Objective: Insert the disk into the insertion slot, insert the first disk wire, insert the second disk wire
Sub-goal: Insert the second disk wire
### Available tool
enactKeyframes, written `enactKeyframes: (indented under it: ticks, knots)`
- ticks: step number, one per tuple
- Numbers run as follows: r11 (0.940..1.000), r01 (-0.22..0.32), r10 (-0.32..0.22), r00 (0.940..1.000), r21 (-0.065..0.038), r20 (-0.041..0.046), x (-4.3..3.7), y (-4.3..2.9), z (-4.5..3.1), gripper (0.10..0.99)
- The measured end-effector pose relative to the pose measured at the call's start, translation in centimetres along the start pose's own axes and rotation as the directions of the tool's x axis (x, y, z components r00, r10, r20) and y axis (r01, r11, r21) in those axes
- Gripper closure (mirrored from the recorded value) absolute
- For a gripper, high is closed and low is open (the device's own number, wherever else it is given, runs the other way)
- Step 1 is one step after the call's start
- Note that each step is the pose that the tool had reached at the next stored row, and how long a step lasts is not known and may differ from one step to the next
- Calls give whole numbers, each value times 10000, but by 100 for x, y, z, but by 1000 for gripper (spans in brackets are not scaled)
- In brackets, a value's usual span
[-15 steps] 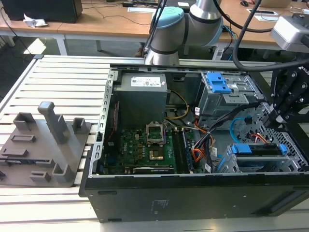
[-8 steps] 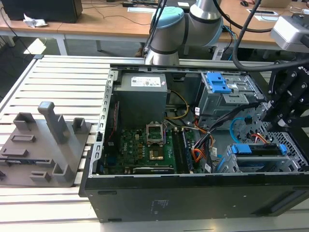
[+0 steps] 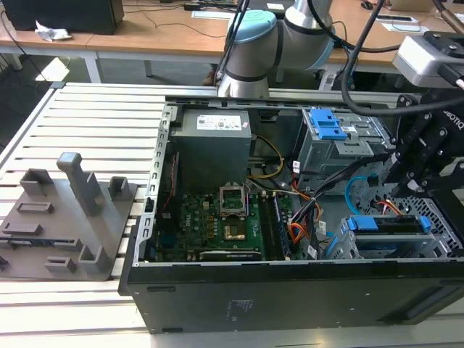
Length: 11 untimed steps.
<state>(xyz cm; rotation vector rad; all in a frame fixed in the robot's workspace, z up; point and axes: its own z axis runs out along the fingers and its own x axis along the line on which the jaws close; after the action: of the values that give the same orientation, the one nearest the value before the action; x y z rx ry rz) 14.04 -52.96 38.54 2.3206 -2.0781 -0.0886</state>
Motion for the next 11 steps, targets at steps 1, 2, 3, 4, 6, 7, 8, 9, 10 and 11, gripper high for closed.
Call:
enactKeyframes:
  ticks: [1,2,3,4,6,7,8,9,10,11]
  knots:
    - [9993,372,-372,9993,-9,-19,-46,-3,13,784]
    - [9992,393,-393,9992,-10,-17,-98,-1,22,784]
    - [9992,412,-412,9991,-11,-18,-142,2,30,784]
    - [9991,430,-430,9991,-11,-19,-194,6,39,784]
    - [9989,471,-471,9989,-12,-22,-293,23,60,784]
    - [9988,499,-499,9987,-11,-23,-349,35,74,784]
    - [9985,539,-539,9985,-12,-26,-398,42,87,784]
    - [9982,597,-597,9982,-12,-28,-433,43,100,784]
    - [9980,638,-638,9980,-15,-38,-449,42,107,784]
    - [9975,707,-707,9975,-20,-59,-470,41,119,784]
